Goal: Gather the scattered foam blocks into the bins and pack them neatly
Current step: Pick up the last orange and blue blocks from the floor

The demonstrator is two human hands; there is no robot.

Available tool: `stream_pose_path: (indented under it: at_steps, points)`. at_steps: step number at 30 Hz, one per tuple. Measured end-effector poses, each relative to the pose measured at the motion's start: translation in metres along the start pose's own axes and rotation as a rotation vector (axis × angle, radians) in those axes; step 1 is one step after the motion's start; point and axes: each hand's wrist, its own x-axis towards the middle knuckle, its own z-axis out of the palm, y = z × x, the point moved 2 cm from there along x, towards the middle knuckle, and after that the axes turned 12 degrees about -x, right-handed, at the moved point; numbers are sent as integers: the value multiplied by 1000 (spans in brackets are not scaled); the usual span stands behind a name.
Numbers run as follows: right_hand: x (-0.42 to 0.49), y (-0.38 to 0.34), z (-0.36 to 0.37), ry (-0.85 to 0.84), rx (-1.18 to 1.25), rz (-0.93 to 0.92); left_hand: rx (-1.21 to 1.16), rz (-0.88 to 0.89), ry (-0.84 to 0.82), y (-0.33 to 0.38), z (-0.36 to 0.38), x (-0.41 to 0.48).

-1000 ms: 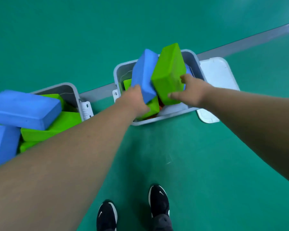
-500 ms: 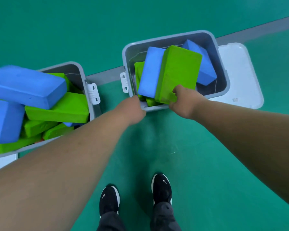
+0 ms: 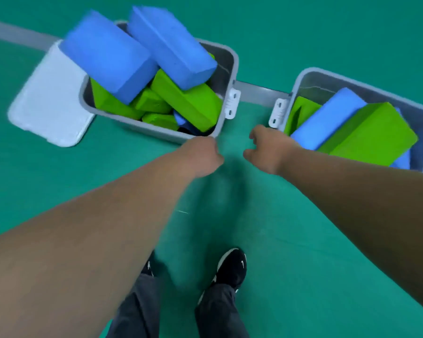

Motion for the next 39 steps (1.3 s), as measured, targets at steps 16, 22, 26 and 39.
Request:
stream_pose_path:
  at_steps: [16,22,26,39]
  points:
    - [-160,-438,173,-83,-488,-643,-412,-499,169,-371,77,-352]
    - [-307,-611,289,-104,-849,-978,-575,-638,229,-496,166,-545]
    - [-422,-735,357,-52,-954,-1174,-707,-894,401,-584,219,-683]
    - [-681,-875,571,-183,-1080,-1598,-1082,-1293,506,-690,410,-958]
